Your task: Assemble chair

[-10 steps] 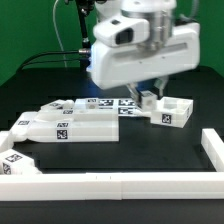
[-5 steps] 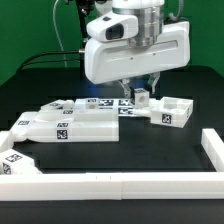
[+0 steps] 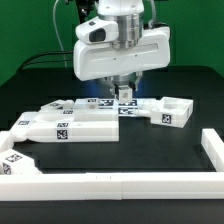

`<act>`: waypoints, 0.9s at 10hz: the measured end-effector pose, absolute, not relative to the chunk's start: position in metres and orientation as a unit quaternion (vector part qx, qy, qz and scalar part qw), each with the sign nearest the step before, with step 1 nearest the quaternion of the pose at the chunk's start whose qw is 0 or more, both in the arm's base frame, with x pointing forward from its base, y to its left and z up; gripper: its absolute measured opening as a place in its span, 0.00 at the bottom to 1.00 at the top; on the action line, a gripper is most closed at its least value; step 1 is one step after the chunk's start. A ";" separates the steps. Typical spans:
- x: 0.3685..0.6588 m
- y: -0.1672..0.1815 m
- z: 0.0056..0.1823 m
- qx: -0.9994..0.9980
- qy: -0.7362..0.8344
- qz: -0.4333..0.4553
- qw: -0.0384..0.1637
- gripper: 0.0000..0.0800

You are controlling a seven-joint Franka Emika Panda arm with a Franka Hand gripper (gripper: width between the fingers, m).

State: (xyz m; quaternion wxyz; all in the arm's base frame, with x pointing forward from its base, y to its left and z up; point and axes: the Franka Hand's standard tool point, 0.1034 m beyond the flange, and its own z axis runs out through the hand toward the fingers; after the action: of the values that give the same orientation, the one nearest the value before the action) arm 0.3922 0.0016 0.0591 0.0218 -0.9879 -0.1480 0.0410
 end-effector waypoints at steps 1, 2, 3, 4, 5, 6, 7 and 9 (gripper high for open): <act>0.397 0.008 0.056 -0.990 -0.130 0.043 0.022 0.35; 0.422 0.030 0.047 -0.992 -0.116 0.041 0.025 0.35; 0.424 0.024 0.036 -0.990 -0.134 0.027 0.030 0.35; 0.409 0.014 0.029 -0.992 -0.121 0.035 0.030 0.35; 0.410 0.015 0.027 -0.991 -0.123 0.034 0.030 0.35; 0.411 0.014 0.027 -0.991 -0.128 0.031 0.029 0.35; 0.410 0.014 0.030 -0.991 -0.129 0.032 0.029 0.35; 0.405 0.006 0.037 -0.990 -0.136 0.034 0.030 0.35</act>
Offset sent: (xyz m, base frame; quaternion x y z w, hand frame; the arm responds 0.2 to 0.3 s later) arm -0.0191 -0.0136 -0.0272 0.0135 0.0207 0.0329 0.9992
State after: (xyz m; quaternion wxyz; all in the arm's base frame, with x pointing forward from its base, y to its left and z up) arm 0.4055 0.0064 0.0367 0.0298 -0.9897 -0.1360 0.0344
